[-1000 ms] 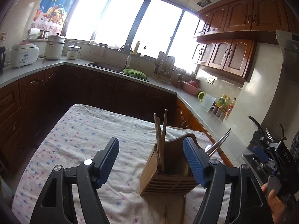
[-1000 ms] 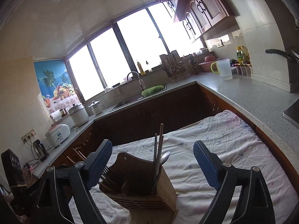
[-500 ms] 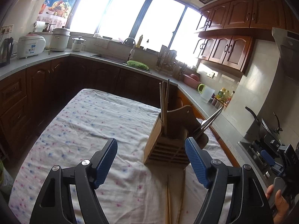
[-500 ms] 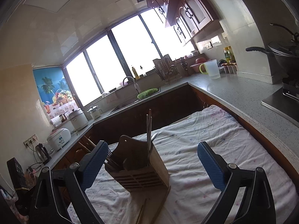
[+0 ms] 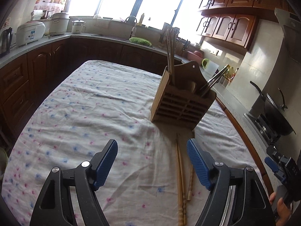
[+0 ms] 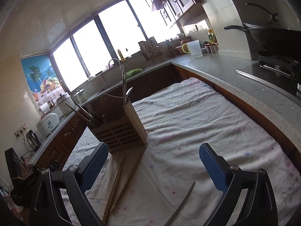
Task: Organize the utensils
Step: 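Move both open tools back down to the remaining chopsticks on the cloth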
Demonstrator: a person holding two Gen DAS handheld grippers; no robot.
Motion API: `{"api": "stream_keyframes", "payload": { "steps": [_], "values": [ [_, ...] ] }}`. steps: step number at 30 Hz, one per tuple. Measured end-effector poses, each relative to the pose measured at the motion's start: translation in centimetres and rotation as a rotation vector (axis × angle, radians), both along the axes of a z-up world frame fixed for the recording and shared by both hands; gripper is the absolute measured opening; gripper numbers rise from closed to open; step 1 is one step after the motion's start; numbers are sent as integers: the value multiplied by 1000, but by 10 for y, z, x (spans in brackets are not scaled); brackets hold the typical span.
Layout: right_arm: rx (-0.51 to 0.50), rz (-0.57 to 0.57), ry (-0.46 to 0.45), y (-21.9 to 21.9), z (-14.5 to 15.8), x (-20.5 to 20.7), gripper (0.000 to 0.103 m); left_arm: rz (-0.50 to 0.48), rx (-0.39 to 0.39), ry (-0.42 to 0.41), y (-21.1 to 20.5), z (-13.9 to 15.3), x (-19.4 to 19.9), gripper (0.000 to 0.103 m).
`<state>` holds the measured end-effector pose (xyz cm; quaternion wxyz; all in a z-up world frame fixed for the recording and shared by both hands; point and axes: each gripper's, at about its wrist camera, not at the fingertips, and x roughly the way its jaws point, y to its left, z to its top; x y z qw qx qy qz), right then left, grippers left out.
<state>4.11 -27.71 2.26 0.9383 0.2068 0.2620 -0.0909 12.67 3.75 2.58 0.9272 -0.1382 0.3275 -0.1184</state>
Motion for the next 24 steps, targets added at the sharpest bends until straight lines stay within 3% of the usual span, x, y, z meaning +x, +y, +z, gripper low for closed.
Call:
{"api": "stream_keyframes", "payload": {
  "steps": [5, 12, 19, 24],
  "values": [
    [21, -4, 85, -2, -30, -6, 98, -25, 34, 78, -17, -17, 9, 76],
    [-17, 45, 200, 9, -58, -9, 96, -63, 85, 122, -34, -28, 22, 75],
    [1, 60, 332, 8, -85, 2, 57, -129, 151, 174, -61, -38, 41, 72],
    [-61, 74, 389, 15, -91, 17, 32, -189, 194, 210, -86, -48, 58, 55]
  ]
}}
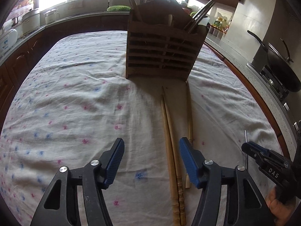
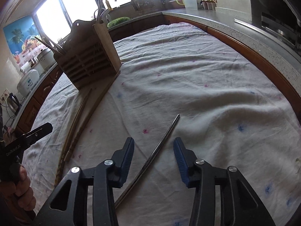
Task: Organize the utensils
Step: 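Move both open tools back down to the remaining chopsticks on the cloth, then close the left tool on a wooden chopstick while the right tool grasps a steel chopstick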
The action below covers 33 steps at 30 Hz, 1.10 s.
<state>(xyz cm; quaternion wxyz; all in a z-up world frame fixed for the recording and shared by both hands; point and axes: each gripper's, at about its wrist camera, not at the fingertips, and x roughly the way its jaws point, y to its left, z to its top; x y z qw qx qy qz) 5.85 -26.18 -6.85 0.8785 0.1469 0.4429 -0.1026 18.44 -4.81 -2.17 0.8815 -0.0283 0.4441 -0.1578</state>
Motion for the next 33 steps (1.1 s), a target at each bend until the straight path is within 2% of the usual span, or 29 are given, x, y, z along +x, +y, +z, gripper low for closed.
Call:
{"api": "stream_keyframes", "payload": {
  "steps": [2, 3, 4, 8, 12, 14, 16, 18, 22, 25, 28, 33],
  "values": [
    [-26, 21, 14, 4, -1, 10, 14, -17, 15, 16, -8, -6, 8, 46],
    [-34, 32, 18, 6, -2, 15, 11, -25, 22, 26, -12, -9, 11, 43],
    [-38, 45, 18, 8, -3, 21, 10, -34, 28, 38, -15, -13, 14, 35],
    [-47, 91, 16, 16, -6, 51, 6, -42, 24, 38, -14, -18, 17, 30],
    [-26, 112, 7, 18, -8, 73, 5, -29, 23, 35, -3, -21, 9, 29],
    [-13, 118, 1, 18, -10, 77, 5, -18, 50, 27, 1, -22, 2, 28],
    [-4, 120, -5, 18, -10, 76, 5, -7, 45, 40, 6, -20, 0, 28],
    [19, 119, -9, 16, -10, 75, 5, -5, 24, 52, 7, -16, 4, 28],
    [45, 120, -11, 12, -9, 77, 7, -13, 36, 39, 1, -7, 19, 28],
    [35, 123, -2, 12, -9, 84, 7, -34, 67, 49, -9, -7, 34, 28],
    [14, 134, 17, 15, -9, 93, 7, -48, 87, 107, -16, -19, 53, 25],
    [-64, 178, 47, 25, -11, 102, 8, -46, 92, 75, -20, -23, 62, 21]
  ]
}}
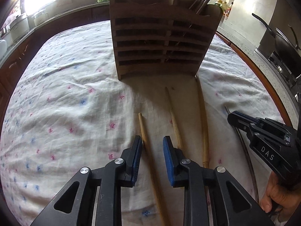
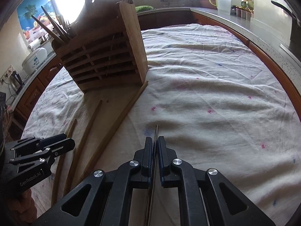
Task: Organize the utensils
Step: 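Close the left tool on a wooden chopstick while the right tool grasps a steel chopstick, then lift the wooden chopstick with the left tool while the right tool lowers the steel chopstick into the holder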
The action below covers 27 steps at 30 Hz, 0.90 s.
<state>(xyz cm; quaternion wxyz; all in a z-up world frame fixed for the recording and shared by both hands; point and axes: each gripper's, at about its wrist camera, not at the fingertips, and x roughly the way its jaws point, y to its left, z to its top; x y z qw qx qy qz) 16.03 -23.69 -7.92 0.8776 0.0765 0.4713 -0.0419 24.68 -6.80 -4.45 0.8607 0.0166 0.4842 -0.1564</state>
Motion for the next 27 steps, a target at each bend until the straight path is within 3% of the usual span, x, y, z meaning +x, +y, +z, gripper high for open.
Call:
{"api": "stream_keyframes", "payload": {
  "steps": [3, 6, 13, 27],
  "values": [
    [-35, 17, -2, 4, -1, 1, 8, 10, 0, -17, 2, -2, 2, 8],
    [-56, 21, -6, 7, -1, 1, 6, 13, -48, -2, 9, -2, 3, 6],
    [32, 23, -63, 8, 17, -12, 4, 41, -151, -38, 37, 19, -16, 4],
    [123, 33, -345, 12, 122, -69, 4, 47, -348, -231, 101, 108, -98, 4]
  ]
}}
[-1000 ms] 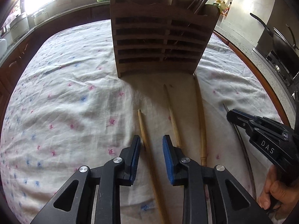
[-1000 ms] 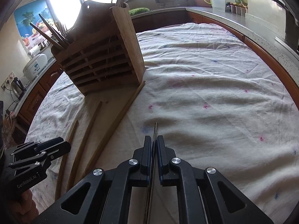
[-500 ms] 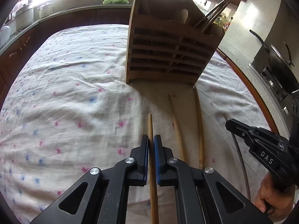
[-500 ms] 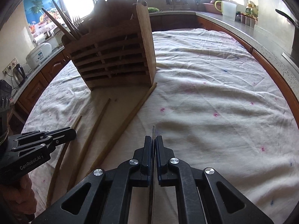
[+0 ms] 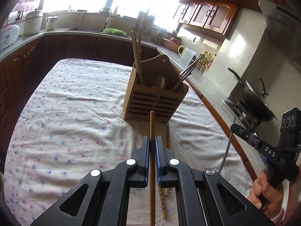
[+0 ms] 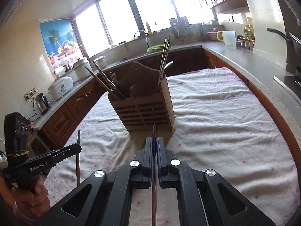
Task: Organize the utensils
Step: 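Lift the wooden chopstick with the left tool while the right tool lowers the steel chopstick into the holder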
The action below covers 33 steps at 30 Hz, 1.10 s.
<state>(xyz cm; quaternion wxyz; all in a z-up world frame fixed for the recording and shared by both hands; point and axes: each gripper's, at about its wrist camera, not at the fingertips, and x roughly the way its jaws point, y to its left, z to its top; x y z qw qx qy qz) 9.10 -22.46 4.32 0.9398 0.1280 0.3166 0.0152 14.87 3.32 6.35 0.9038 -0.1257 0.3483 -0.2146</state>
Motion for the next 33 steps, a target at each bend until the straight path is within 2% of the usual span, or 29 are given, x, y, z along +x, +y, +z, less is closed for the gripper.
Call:
{"api": "stream_keyframes", "payload": {
  "steps": [5, 10, 33],
  "values": [
    [10, -2, -78, -2, 31, -14, 4, 5, -28, -51, 15, 19, -20, 4],
    [3, -4, -124, -3, 48, -19, 4, 13, -27, -87, 20, 30, -28, 4],
    [-11, -3, -178, -7, 66, 8, 4, 72, -10, -177, 27, 52, -3, 4]
  ]
}}
